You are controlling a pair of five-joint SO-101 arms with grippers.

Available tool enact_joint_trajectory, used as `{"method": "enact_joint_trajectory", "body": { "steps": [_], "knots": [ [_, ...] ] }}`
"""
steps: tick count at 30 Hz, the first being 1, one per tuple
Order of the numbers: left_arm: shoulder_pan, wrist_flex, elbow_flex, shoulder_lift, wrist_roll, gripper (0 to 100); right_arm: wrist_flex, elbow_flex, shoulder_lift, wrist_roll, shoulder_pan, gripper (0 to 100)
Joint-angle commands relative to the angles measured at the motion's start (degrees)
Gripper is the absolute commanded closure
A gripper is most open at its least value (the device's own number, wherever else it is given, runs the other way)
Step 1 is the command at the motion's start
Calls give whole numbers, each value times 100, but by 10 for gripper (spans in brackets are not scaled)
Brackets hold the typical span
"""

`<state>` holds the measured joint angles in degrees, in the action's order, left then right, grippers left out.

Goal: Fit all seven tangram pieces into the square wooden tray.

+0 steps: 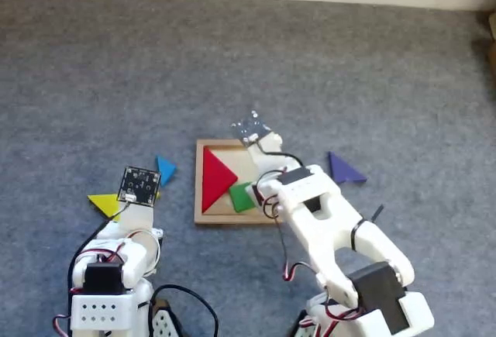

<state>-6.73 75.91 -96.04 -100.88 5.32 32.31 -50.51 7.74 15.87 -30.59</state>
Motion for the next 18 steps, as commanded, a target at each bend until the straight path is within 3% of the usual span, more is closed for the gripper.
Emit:
{"method": "enact_joint_trajectory", "body": {
  "steps": [1,13,18],
  "knots": [
    [-75,62,-127,-198,62,992,-505,295,-136,26,-435,987],
    [-75,62,-127,-198,62,992,-892,303,-57,26,-435,987],
    [-75,62,-127,-198,62,992,-813,251,813,26,-268,987]
  ]
}}
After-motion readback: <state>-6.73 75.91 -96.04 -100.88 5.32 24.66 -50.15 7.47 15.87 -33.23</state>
